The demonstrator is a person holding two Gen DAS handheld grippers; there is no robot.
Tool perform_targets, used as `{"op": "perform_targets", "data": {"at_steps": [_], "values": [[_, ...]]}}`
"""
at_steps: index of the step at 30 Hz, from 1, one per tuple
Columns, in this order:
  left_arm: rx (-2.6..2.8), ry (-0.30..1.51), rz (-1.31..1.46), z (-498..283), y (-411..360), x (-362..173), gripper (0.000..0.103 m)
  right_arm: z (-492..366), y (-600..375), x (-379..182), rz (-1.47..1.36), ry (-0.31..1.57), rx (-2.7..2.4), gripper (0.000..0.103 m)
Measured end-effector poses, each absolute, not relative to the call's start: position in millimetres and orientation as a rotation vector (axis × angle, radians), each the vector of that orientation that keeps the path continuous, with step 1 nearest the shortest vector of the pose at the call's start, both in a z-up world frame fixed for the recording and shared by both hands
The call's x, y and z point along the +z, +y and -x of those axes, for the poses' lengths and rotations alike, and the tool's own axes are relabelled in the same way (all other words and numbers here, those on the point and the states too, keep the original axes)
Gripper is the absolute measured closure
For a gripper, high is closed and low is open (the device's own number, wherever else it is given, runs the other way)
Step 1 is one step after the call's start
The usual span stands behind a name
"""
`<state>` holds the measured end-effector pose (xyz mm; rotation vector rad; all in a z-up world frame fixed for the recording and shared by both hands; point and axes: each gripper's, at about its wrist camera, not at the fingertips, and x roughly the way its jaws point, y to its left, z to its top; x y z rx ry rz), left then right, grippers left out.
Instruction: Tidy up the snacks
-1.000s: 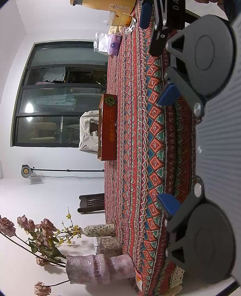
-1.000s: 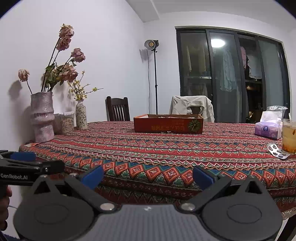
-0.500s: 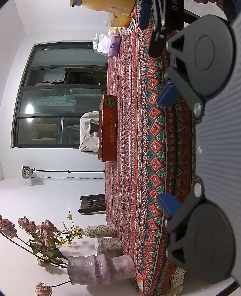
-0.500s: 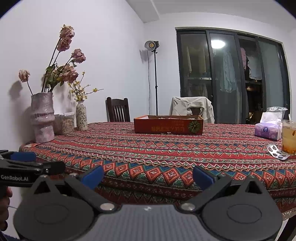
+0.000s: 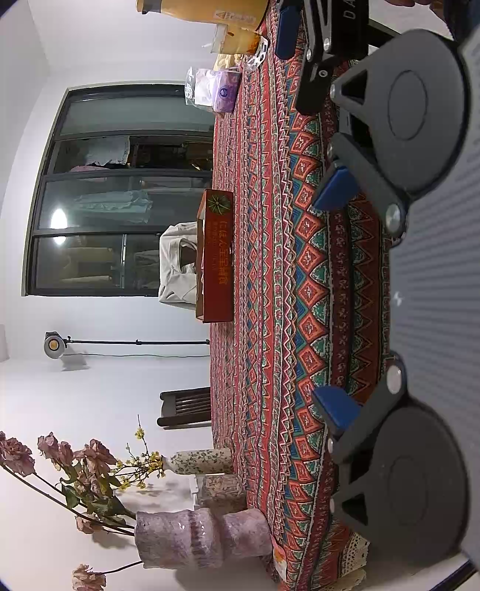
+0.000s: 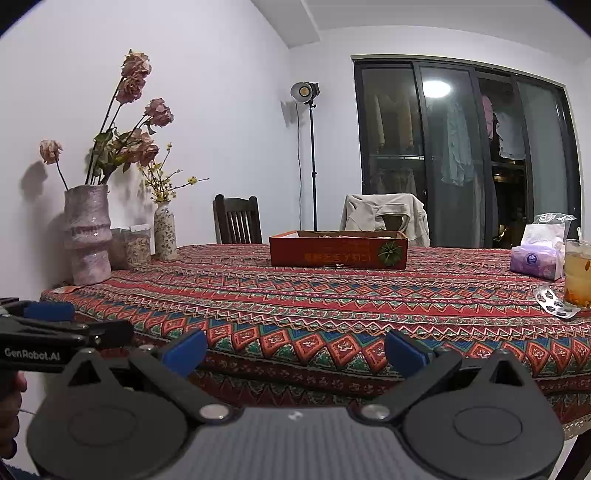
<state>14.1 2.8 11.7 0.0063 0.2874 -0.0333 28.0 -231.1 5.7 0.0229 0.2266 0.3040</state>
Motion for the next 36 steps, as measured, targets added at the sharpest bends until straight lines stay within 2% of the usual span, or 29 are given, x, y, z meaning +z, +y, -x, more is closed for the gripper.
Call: {"op": "perform_targets", "data": {"at_steps": [36], "values": [[-0.035, 0.277, -0.007, -13.9, 4.5, 13.3, 0.0, -26.7, -232.7, 2.8, -0.028, 0.226, 0.31, 0.0]]}}
